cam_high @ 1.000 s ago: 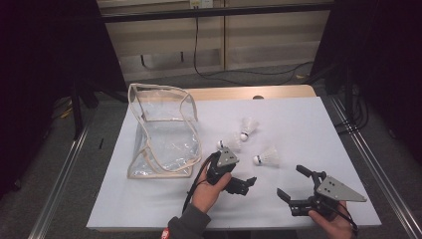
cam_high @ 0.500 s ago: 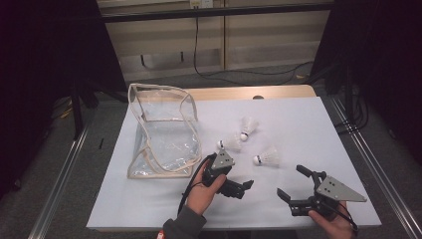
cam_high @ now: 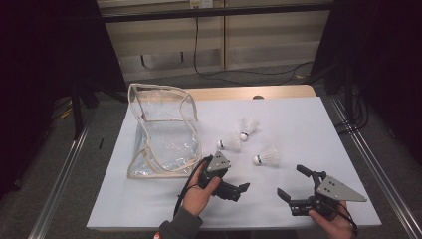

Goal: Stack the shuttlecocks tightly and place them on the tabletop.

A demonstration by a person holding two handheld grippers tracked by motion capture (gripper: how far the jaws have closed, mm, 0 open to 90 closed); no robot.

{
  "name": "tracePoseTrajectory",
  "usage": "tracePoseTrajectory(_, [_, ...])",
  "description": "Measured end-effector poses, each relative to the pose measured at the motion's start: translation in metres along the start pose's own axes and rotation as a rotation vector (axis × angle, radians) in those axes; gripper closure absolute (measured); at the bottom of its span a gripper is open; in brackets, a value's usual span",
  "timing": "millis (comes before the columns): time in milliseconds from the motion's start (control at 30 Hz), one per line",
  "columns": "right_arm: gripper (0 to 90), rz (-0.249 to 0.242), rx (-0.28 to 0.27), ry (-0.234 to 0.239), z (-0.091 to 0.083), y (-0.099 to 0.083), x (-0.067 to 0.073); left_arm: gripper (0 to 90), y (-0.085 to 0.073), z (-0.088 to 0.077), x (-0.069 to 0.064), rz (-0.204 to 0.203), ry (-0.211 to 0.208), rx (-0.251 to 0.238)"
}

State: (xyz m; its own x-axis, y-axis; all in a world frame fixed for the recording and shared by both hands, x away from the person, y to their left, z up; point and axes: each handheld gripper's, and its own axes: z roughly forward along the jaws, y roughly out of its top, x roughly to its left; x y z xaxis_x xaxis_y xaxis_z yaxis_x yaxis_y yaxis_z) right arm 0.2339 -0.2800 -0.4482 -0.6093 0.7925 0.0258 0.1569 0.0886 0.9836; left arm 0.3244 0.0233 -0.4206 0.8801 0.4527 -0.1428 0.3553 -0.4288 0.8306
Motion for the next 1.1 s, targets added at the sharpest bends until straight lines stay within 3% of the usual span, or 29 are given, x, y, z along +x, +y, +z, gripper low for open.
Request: tracePoseTrajectory(1100, [2.1,-0.002,-0.001,-0.002,0.0,0.0,0.0,4.2,-0.012,-0.02,0.004,0.033,-0.014,-0.005])
